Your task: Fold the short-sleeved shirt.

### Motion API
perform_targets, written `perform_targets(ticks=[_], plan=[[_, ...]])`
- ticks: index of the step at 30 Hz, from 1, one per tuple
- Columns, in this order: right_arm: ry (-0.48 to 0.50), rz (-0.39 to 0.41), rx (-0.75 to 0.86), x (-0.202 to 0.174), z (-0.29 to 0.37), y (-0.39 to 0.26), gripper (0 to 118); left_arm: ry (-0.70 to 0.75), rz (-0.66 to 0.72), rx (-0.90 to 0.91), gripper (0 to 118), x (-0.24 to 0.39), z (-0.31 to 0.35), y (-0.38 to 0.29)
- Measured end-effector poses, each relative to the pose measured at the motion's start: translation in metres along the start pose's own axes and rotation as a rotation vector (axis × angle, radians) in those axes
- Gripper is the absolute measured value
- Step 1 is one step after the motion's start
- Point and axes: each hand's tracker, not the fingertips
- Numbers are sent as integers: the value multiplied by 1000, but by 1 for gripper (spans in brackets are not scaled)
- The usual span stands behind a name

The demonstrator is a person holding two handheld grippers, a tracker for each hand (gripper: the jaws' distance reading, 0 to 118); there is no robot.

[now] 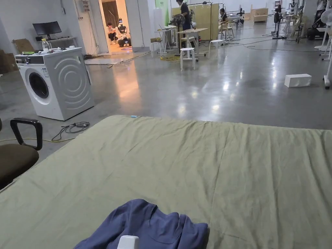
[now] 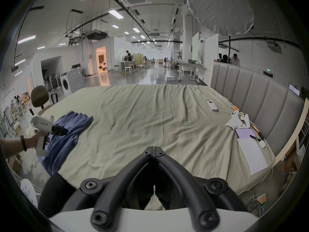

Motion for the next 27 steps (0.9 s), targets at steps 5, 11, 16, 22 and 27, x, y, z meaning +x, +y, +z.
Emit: perform_targets(ticks=[5, 11, 16, 22, 27], plan=[[11, 89, -48, -12, -5, -8, 0, 79, -59, -81, 92, 12, -12, 7], [61, 110, -75, -16, -2, -18, 0, 46, -6, -84, 3, 9, -13, 13], [92, 90, -61, -5, 13, -26, 0, -241, 657, -11, 3, -48, 5, 5], [105, 45, -64, 14, 25, -36, 0, -500, 857, 226, 3, -51, 65, 26], [91, -19, -26, 26, 45, -42, 0, -633, 732, 326, 3, -10, 102, 106]])
